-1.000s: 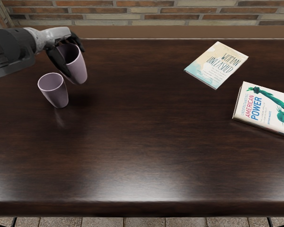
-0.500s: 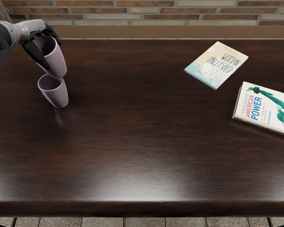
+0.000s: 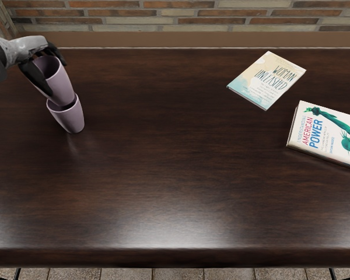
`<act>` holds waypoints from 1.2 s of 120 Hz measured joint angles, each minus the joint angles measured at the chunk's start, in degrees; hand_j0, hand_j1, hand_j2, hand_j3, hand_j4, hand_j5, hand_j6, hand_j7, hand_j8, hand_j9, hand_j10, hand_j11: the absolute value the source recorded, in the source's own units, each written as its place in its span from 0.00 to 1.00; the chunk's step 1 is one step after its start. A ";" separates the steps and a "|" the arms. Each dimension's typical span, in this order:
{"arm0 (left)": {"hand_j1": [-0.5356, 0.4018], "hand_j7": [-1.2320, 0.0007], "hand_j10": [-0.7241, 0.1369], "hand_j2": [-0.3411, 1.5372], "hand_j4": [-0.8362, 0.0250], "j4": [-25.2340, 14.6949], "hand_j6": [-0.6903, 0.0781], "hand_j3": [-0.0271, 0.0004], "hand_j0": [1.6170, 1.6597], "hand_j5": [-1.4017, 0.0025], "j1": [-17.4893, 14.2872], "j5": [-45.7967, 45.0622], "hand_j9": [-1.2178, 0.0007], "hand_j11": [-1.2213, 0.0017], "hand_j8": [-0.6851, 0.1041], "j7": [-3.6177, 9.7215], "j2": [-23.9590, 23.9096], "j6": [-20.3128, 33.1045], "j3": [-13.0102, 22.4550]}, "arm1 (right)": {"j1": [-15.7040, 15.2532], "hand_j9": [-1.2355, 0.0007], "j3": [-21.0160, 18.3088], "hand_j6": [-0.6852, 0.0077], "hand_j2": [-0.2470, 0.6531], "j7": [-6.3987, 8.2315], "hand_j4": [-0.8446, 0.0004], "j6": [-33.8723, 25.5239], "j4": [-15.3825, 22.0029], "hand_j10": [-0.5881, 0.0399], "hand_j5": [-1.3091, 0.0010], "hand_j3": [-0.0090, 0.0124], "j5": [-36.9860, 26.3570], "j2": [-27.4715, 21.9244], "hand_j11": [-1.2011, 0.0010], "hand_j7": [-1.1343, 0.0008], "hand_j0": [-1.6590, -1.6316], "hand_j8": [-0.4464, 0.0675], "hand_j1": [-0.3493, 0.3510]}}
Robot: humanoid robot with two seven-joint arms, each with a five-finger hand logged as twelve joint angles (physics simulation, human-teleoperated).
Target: Pick up cup and place in cup with left hand
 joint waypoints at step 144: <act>0.93 0.98 0.82 0.18 0.95 5.47 0.87 0.99 0.96 0.98 1.14 -23.82 0.98 0.98 0.85 -0.02 -7.72 -24.19 -11.71 | 0.00 1.00 0.00 0.99 0.27 0.00 1.00 0.00 0.00 0.94 1.00 0.42 0.00 0.00 1.00 1.00 0.04 0.87 0.00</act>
